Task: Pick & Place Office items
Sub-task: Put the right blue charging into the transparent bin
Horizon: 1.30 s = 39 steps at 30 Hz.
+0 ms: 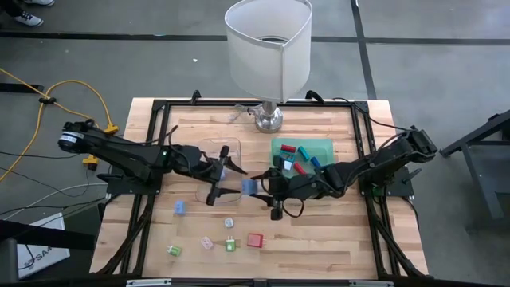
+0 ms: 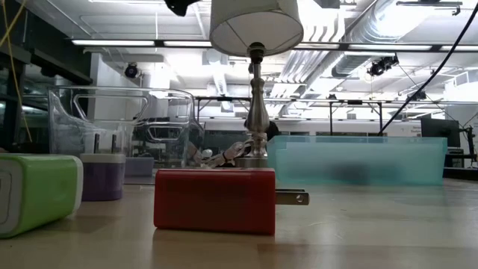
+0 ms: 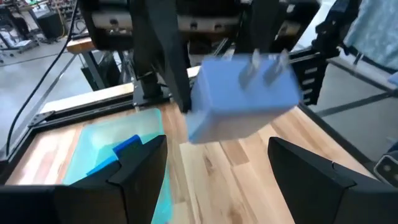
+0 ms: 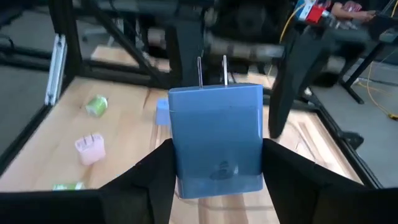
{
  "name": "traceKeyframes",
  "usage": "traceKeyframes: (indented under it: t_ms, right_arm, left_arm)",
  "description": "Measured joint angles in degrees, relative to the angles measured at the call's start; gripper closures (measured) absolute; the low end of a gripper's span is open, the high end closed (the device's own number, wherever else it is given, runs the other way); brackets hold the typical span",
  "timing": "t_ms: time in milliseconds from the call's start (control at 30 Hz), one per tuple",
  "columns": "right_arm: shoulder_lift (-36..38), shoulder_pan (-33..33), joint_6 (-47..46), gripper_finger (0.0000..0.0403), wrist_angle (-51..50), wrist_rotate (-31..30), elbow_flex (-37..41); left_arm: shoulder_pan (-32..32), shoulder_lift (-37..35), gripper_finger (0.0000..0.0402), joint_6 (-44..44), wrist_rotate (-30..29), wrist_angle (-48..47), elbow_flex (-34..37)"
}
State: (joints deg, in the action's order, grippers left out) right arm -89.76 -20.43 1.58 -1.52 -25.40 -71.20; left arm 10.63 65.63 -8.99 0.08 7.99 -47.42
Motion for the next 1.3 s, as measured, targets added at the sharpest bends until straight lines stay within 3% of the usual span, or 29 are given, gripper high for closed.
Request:
traceKeyframes:
  t_ms: [300,467,1300]
  right_arm:
    - [-0.01,0.22,1.21,0.0207,1.15,-0.68,0.0]
    - [-0.02,0.22,1.3,0.0209,0.02,-3.3,0.0]
    - [-0.02,0.15,-1.06,0.0208,-1.16,-3.26,-0.11]
  left_arm:
    - [0.0,3.43,0.0128,-0.62,-0.09,5.33,0.0]
    - [0.0,3.43,0.0128,-1.95,-0.2,5.8,0.0]
    - [0.71,3.43,0.0128,-4.12,-0.24,11.77,0.07]
